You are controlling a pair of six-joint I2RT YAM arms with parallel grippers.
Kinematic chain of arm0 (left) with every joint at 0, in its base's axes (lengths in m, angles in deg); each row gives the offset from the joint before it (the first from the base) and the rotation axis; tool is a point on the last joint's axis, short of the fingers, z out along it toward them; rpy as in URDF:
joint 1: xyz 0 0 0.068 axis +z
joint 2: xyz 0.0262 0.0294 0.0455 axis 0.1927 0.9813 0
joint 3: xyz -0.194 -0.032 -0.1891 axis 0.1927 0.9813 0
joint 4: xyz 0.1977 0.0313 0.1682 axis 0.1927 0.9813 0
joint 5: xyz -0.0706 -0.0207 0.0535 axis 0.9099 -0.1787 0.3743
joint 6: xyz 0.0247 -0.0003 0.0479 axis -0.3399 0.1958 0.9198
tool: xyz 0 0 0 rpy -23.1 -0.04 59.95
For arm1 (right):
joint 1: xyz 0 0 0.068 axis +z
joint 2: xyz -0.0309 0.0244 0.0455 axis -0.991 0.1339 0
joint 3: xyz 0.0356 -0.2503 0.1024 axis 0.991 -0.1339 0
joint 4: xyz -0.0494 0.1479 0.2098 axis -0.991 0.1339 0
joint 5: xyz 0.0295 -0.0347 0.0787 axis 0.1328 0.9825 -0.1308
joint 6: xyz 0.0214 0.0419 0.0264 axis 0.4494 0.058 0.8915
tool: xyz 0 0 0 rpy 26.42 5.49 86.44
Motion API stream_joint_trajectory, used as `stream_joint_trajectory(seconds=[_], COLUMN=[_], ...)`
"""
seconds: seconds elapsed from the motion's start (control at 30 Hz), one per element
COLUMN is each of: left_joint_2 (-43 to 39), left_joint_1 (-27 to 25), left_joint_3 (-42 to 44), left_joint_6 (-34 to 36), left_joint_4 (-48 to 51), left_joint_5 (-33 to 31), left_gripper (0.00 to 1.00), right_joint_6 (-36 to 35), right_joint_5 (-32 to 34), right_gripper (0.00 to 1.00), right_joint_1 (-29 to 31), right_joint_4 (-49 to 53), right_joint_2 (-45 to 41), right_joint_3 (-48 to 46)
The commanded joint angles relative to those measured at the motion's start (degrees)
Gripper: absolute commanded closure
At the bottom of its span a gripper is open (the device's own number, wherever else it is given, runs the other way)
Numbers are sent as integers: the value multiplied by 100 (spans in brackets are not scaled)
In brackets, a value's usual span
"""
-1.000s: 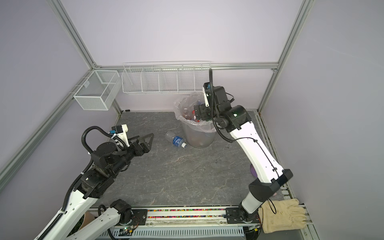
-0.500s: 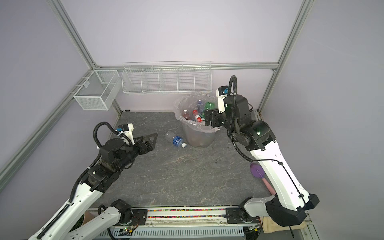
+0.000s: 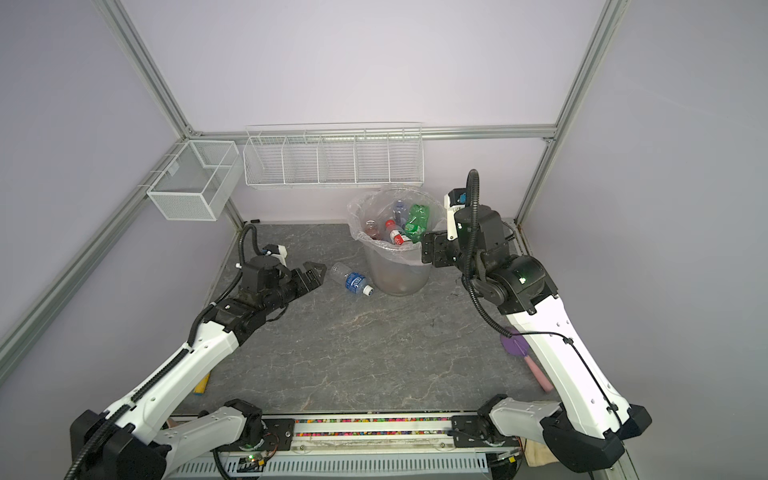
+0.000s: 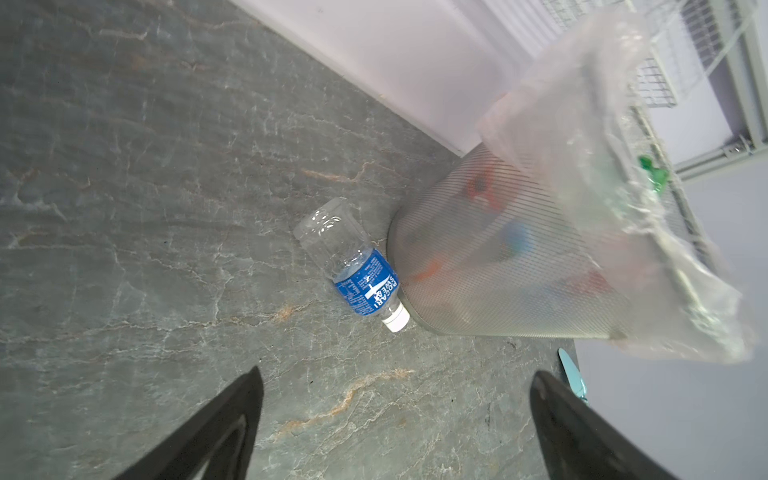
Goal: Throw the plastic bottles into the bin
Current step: 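Withdraw the right gripper while the left gripper reaches toward the blue-label bottle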
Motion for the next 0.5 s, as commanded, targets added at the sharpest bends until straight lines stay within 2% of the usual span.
stream_joint_trajectory(seconds=[0.0,0.2,0.47], left_joint_2=[424,1260,2938], left_joint_1=[147,231,243], left_joint_3=[-80,-436,-1805], left_joint_6=[-473,-896,-813], left_joint_4=[-253,-232,416], left_joint_5=[457,403,586], left_gripper=[1,2,3], right_joint_6=[230,514,808], right_joint_5=[83,236,356], right_gripper=[11,11,11], right_joint_1=[-111,-331,-603], right_joint_4=[5,151,413], right_joint_2=[-34,-57,-210], right_joint_3=[-106,-284,-619])
